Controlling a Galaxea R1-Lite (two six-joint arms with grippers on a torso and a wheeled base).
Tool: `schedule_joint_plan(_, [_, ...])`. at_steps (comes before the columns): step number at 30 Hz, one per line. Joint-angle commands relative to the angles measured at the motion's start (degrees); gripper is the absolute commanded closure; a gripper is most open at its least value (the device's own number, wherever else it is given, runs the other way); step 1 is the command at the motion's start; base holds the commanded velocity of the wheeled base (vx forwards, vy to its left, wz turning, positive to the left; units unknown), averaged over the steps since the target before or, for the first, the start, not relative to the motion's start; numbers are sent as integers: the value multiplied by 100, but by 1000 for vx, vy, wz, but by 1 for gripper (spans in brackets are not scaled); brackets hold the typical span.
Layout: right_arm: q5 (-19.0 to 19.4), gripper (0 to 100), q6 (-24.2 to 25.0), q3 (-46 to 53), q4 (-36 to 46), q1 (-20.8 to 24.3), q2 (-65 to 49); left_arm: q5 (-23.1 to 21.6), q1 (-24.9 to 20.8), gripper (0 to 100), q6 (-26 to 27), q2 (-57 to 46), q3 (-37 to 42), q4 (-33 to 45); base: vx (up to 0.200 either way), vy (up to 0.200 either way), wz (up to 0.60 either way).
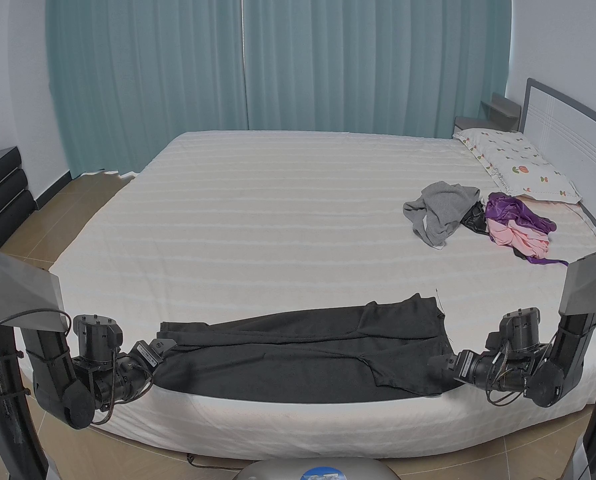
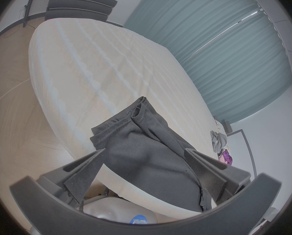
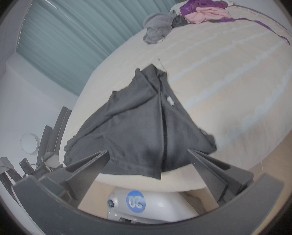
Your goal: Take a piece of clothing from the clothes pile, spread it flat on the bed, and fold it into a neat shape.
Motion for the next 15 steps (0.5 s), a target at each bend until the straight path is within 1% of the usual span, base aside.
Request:
schedule_joint_plan(1, [-56, 0, 19, -168, -15, -74, -233, -3, 43, 0, 4, 13, 13, -42, 0, 0, 0])
schedule_joint_plan(2, [-275, 0, 19, -291, 37, -74, -356, -3, 87, 0, 4, 22, -5, -42, 0, 0, 0])
schedule_joint_plan(3, [-363, 0, 19, -300, 46, -74, -400, -12, 96, 0, 4, 22, -5, -42, 200, 0, 0])
schedule_joint_plan(8, [-407, 0, -25, -133, 275, -65, -602, -12, 78, 0, 13, 22, 13, -51, 200, 0, 0])
schedule_joint_plan(10, [-407, 0, -8, -133, 354, -100, -611, -12, 78, 0, 13, 31, 4, -51, 0, 0, 0])
schedule_joint_plan(15, [-390, 0, 28, -353, 336, -346, -822, -12, 96, 0, 13, 13, -57, -59, 0, 0, 0])
